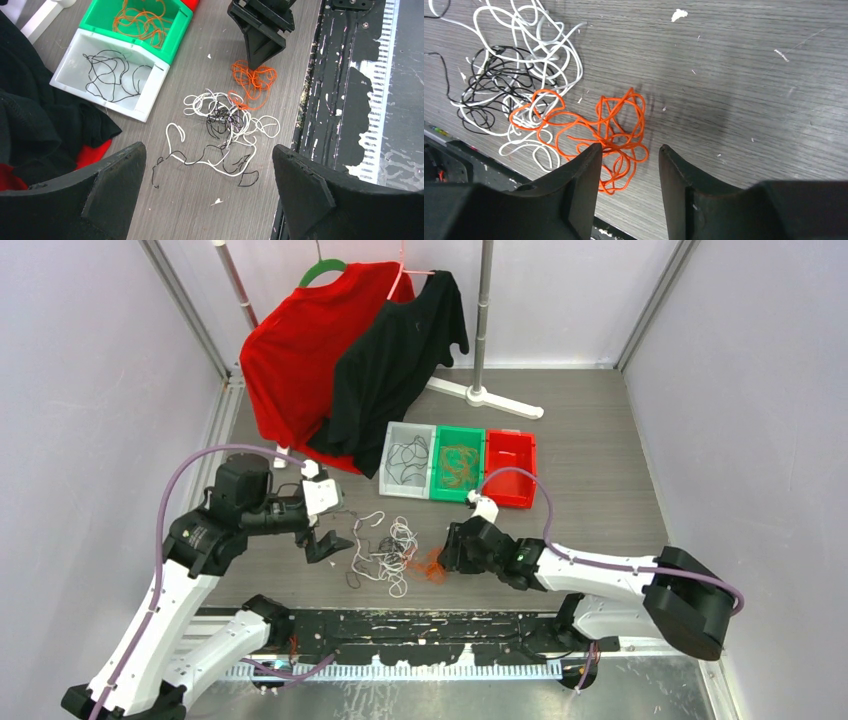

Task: Untangle the cables
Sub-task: Untie the cable.

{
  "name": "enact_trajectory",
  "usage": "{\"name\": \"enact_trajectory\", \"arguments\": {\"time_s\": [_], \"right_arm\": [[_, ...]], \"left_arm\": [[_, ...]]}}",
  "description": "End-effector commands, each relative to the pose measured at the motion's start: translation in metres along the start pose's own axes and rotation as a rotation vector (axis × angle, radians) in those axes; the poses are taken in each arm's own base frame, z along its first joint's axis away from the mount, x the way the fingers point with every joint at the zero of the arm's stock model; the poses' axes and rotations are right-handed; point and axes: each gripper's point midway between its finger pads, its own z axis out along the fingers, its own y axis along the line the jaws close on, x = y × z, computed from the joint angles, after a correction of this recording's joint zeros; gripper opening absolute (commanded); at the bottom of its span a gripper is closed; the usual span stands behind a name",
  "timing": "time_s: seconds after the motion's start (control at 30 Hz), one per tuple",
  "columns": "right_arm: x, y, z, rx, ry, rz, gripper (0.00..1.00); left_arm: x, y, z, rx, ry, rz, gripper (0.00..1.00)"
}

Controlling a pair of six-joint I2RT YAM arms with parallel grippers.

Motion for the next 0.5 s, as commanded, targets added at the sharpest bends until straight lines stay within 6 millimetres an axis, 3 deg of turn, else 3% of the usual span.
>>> {"name": "enact_trajectory", "arguments": {"time_s": [0.0, 0.1, 0.3, 0.4, 0.47], "right_arm": [[-0.007, 0.006, 0.007, -0.004, -0.027, 0.046, 0.52], [-0.010, 0.011, 0.011, -0.019, -0.045, 0.072, 0.44], [-0.027, 0.019, 0.010, -0.038, -0.118, 0.102, 0.11], [-0.058, 0.029, -0.017, -0.084, -0.243, 0.085, 0.01], [-0.085, 0.039, -0.047, -0.138, -0.347, 0.081, 0.01]], "left_arm": [[-0.013, 0.001, -0.007, -0.014, -0.034, 0.041, 0.96], [-0.014, 0.000, -0.007, -0.014, -0.036, 0.041, 0.96], [-0.014, 0.000, -0.008, -0.016, -0.035, 0.043, 0.96], [-0.013, -0.001, -0.009, -0.014, -0.033, 0.041, 0.96], [-0.013, -0.003, -0.008, -0.006, -0.036, 0.039, 0.96]]}}
